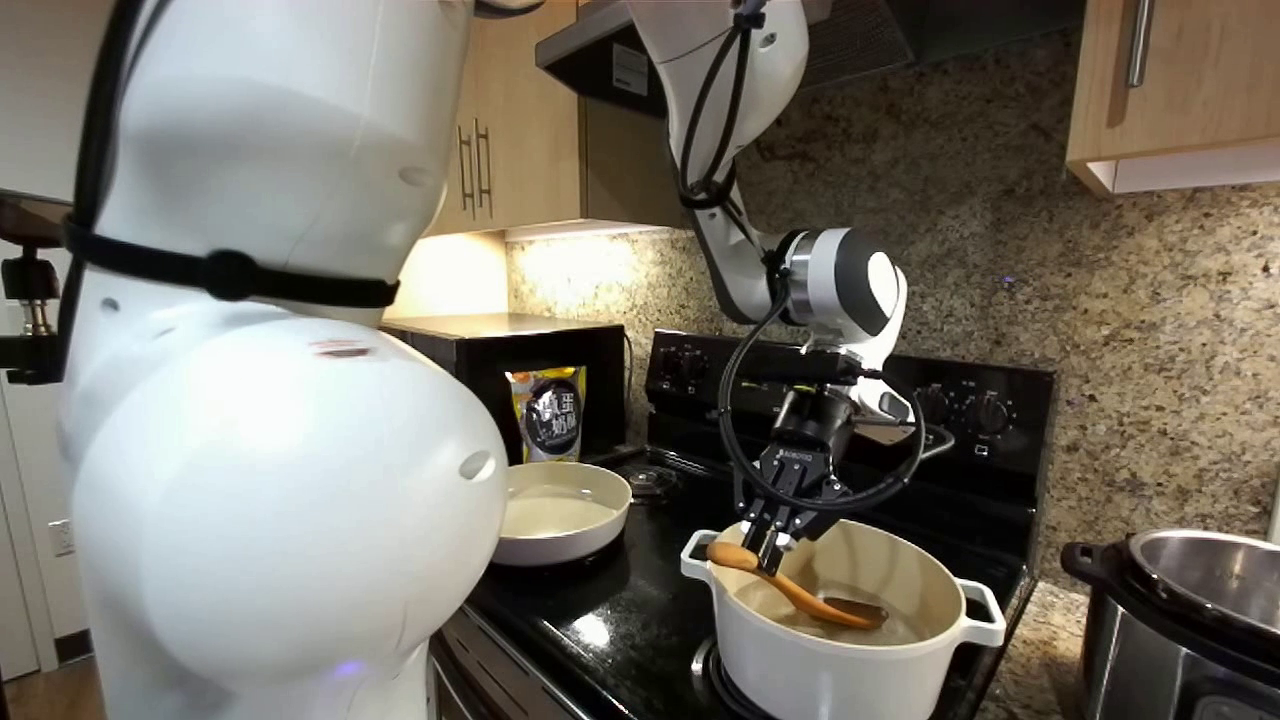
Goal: Use the spatula to mix the water in the pot
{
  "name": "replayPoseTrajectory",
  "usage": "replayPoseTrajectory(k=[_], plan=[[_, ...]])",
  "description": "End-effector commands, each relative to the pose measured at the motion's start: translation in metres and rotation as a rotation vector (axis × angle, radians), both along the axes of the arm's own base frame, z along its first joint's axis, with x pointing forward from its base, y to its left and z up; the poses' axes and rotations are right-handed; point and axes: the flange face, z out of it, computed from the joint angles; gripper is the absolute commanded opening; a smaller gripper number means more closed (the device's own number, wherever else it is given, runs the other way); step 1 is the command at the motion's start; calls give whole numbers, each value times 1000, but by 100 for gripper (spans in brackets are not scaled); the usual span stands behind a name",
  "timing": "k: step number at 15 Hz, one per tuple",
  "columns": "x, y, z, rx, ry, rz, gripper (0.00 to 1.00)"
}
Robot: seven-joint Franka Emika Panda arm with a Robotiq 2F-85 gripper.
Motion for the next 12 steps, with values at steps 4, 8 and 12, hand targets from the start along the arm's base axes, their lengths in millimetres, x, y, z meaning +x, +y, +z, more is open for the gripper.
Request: replayPoseTrajectory(k=[4,8,12], plan=[[9,-21,-12,3,-10,-96,7],[9,-22,-19,9,2,-107,8],[10,-25,-17,16,-7,-110,44]])
